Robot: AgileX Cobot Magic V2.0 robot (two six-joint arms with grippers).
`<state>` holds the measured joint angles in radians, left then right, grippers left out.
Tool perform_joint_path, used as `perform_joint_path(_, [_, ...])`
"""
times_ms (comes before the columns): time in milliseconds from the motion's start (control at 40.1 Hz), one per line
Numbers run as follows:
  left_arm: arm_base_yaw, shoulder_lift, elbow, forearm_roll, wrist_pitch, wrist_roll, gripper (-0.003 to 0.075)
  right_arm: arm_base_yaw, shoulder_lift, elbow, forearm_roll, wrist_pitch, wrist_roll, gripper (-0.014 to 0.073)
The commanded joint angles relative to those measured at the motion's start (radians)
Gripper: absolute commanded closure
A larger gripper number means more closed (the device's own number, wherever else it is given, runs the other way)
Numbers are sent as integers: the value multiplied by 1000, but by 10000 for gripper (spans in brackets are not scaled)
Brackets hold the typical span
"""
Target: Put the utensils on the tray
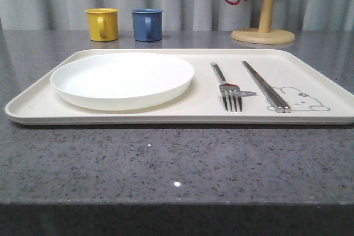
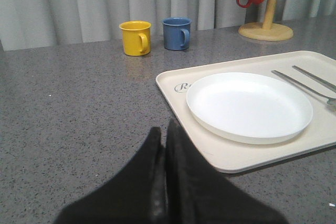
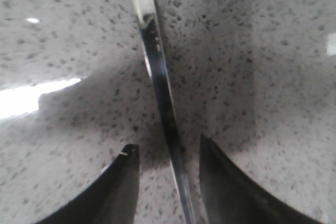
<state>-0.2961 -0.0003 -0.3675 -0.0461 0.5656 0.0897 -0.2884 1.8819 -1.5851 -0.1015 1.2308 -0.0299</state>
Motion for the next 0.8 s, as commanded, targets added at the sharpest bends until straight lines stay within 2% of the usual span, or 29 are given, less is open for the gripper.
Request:
perform_joint_path(0, [0, 13, -26, -11, -86, -7, 738, -12, -33, -30, -33, 14, -12, 282])
perform_joint_path(299, [0, 13, -26, -11, -86, -7, 738, -42, -5, -30, -9, 29, -12, 305])
perform_joint_path(374, [0, 13, -26, -11, -86, -7, 738, -42, -5, -30, -5, 31, -12, 380])
perform_joint_path(449, [0, 13, -26, -11, -86, -7, 738, -42, -6, -31, 2, 35, -12, 512])
perform_joint_path(574, [0, 13, -26, -11, -86, -7, 738, -42, -9, -33, 5, 53, -11, 655])
perform_joint_path(774, [0, 13, -26, -11, -86, -7, 738, -33, -79, -34, 5, 67, 55, 659])
